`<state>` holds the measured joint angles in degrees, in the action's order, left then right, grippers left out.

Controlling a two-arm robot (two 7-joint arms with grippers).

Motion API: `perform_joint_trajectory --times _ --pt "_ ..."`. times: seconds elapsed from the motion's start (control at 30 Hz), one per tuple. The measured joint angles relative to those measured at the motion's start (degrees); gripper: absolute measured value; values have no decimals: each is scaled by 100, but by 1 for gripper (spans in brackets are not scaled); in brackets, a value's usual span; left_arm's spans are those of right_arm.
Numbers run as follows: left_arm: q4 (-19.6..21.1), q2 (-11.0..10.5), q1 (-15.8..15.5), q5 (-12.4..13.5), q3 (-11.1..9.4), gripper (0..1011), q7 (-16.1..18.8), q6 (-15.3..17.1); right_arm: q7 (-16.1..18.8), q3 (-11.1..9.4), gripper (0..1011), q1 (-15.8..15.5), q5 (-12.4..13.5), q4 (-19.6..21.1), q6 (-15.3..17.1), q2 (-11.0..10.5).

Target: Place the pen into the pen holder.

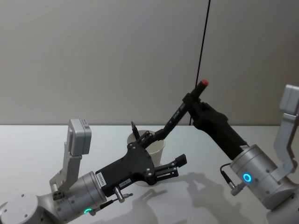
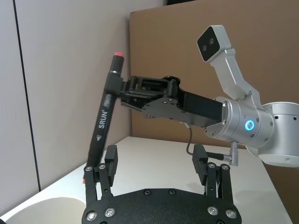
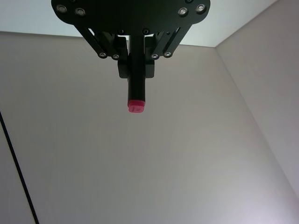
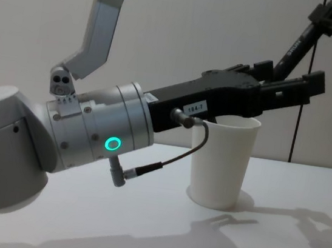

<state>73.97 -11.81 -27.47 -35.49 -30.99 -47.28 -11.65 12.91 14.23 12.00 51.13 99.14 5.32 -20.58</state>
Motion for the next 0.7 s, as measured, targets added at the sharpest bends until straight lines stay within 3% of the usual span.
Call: perform_joint_trajectory --times 0.33,0.7 --pt "0 0 0 0 0 1003 0 0 -26 269 194 267 -577 -301 -289 52" --pt "0 0 0 0 0 1003 0 0 -103 391 194 486 -894 -626 -394 183"
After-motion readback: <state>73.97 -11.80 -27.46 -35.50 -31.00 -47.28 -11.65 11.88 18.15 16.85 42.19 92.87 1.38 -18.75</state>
